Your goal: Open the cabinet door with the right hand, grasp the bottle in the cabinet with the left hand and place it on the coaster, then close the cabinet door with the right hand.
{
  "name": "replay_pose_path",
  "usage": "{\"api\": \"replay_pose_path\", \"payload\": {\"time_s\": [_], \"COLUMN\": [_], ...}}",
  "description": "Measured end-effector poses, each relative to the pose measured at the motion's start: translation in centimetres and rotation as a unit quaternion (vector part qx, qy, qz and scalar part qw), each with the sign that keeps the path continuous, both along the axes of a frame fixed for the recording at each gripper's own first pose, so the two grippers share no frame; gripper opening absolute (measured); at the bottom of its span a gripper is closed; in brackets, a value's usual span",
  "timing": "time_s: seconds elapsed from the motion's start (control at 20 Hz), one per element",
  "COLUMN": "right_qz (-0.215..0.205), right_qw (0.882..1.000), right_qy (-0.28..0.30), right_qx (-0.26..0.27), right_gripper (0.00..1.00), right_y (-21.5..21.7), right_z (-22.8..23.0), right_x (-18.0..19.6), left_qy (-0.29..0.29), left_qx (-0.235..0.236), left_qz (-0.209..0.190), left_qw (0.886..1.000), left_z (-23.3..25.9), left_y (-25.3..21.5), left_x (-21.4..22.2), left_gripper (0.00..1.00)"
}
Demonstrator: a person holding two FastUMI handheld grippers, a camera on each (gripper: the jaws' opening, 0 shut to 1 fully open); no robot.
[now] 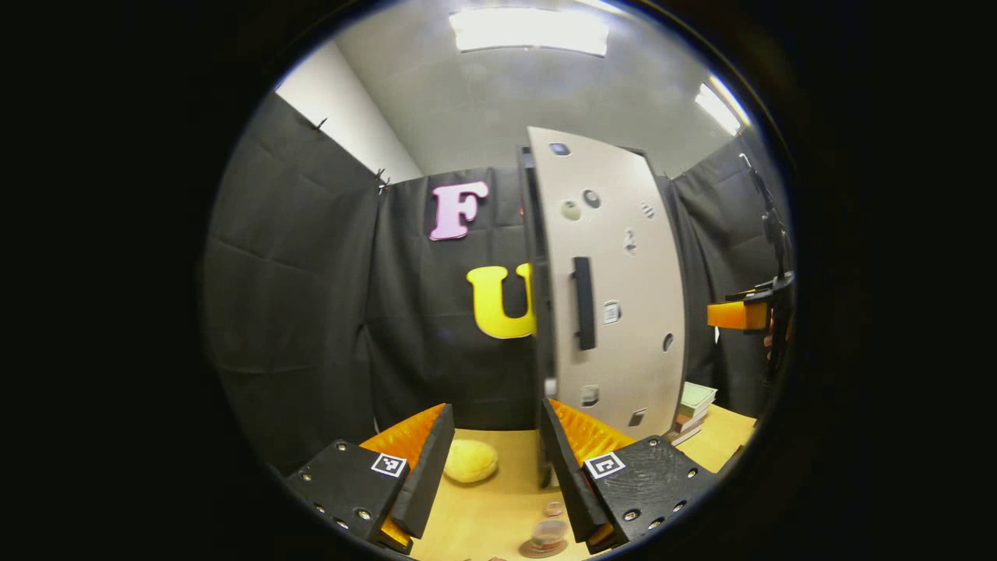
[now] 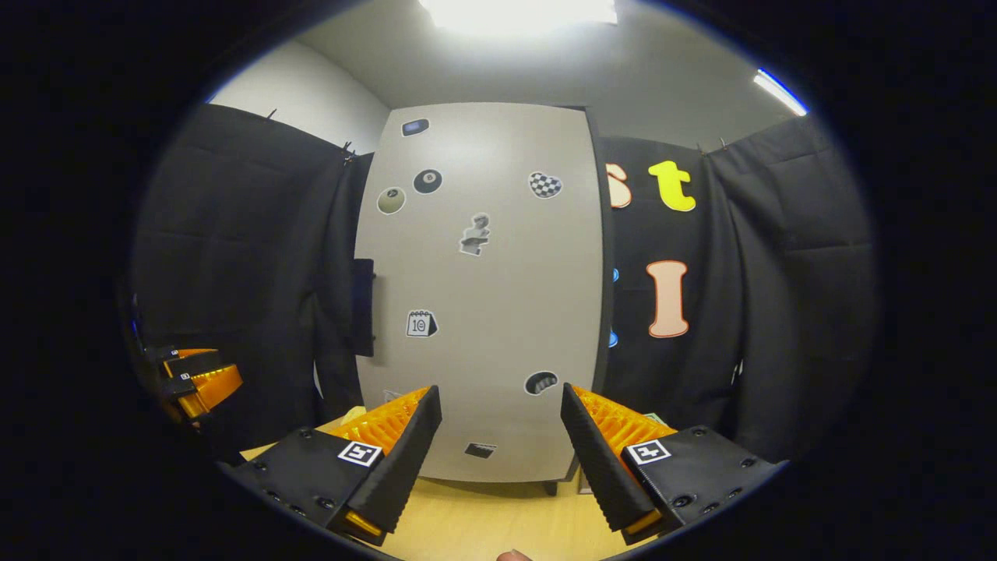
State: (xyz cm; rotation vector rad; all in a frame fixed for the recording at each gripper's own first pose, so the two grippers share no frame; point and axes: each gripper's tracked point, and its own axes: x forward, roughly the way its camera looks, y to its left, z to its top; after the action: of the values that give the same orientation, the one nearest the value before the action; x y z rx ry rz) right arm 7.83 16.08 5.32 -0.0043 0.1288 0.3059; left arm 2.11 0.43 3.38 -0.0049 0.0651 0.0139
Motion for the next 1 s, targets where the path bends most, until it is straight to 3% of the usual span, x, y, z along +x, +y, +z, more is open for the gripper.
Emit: {"api": "replay_pose_path", "payload": {"time_s": [0.15,0.5,0.75,1.0], "right_qz": [-0.011,-0.044,-0.075,-0.079], "right_qw": [1.0,0.999,0.997,0.996], "right_qy": [-0.003,0.004,-0.002,-0.003], "right_qx": [0.004,0.016,0.031,0.048], "right_gripper": [0.98,0.98,0.98,0.98], "right_y": [-6.9,-12.6,-15.0,-14.1], "right_z": [-0.5,-2.1,-1.9,-1.2], "right_x": [-2.3,-4.2,-5.8,-6.5], "left_qy": [-0.005,-0.002,-0.002,-0.007], "left_qx": [0.006,0.007,0.013,0.01], "left_qz": [-0.009,-0.019,-0.029,-0.028], "left_qw": [1.0,1.0,0.999,1.0], "left_z": [1.1,1.9,1.8,1.8], "left_y": [-4.0,-9.2,-8.8,-6.8], "left_x": [-0.7,-1.6,-1.2,-1.8], "left_gripper": [0.63,0.65,0.65,0.65]}}
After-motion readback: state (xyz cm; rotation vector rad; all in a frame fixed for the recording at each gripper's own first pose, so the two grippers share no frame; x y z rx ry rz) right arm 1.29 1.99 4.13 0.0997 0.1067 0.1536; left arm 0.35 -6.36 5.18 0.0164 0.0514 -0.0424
